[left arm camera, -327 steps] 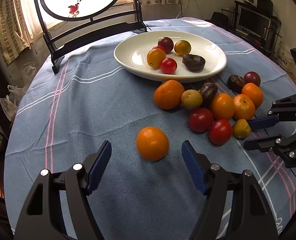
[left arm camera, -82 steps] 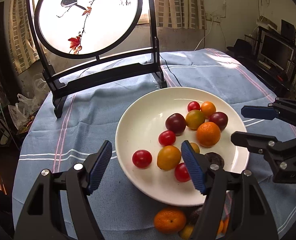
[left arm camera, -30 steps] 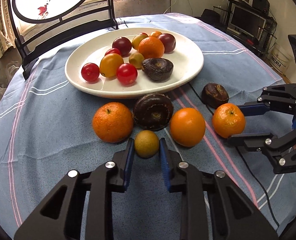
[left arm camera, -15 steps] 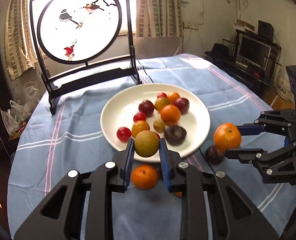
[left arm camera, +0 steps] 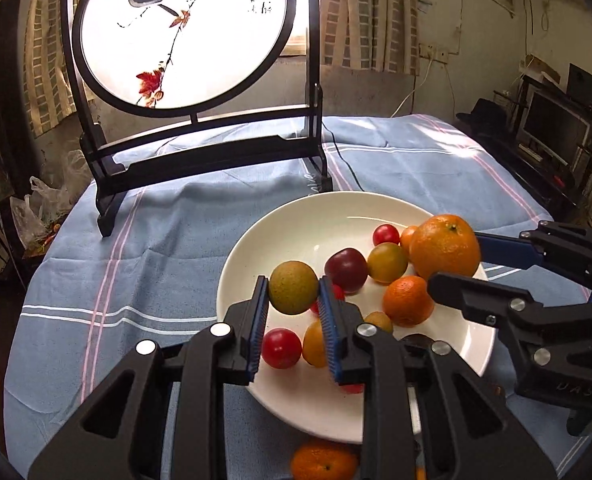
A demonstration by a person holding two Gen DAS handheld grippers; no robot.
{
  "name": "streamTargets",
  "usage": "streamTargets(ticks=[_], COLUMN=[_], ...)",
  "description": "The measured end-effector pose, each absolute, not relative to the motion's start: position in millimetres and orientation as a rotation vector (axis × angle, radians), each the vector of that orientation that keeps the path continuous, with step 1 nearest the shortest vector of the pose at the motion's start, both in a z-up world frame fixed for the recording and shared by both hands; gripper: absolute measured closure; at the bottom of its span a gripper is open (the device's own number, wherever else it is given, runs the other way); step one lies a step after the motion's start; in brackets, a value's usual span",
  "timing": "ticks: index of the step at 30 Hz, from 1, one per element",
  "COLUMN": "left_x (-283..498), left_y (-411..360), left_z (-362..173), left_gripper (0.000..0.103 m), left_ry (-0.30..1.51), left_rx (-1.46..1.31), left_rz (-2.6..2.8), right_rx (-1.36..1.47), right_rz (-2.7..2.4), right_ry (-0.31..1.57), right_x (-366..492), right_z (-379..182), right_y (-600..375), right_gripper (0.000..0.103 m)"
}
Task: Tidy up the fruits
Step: 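Place the yellow fruit on the plate with the left tool while the right places an orange, then return both tools to the loose oranges on the cloth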
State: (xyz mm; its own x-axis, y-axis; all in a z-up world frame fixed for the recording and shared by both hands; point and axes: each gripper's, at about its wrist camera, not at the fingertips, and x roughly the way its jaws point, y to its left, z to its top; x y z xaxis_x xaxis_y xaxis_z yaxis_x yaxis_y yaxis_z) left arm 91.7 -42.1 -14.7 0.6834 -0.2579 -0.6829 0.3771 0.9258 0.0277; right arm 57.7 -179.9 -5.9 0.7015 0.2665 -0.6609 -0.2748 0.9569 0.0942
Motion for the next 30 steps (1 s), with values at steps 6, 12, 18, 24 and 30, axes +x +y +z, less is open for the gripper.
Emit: streamTargets(ticks=[6, 12, 18, 24, 30], left_x=[108.0, 89.4, 43.9, 2.1, -14.0], left_y=[-39.3, -18.6, 4.7, 21.4, 18.3], left_z=[-26.1, -17.1, -23.1, -47.1, -74.1], left_gripper=[0.045, 0.045, 0.038, 0.037, 0.037], left_ry=[0.765, 0.745, 0.754, 0.808, 0.848], left_rx=[0.134, 0.123, 0.172, 0.227, 0.329], left_rz=[-0.336, -0.355, -0.395, -0.461, -0.493], right_rx=[0.018, 0.046, -0.023, -0.087, -0.102], right_rz=[0.264, 0.289, 0.435, 0.515, 0.507], right_ry=[0.745, 0.706, 0.749, 0.869, 0.924], right_x=[78.6, 44.6, -33.8, -62.0, -46.5], right_z=[-16.5, 0.4, -15.6, -56.8, -80.1], right_y=[-183.1, -194.1, -169.5, -131.8, -116.7], right_gripper=[0.057, 0.049, 0.037, 0.037, 0.059])
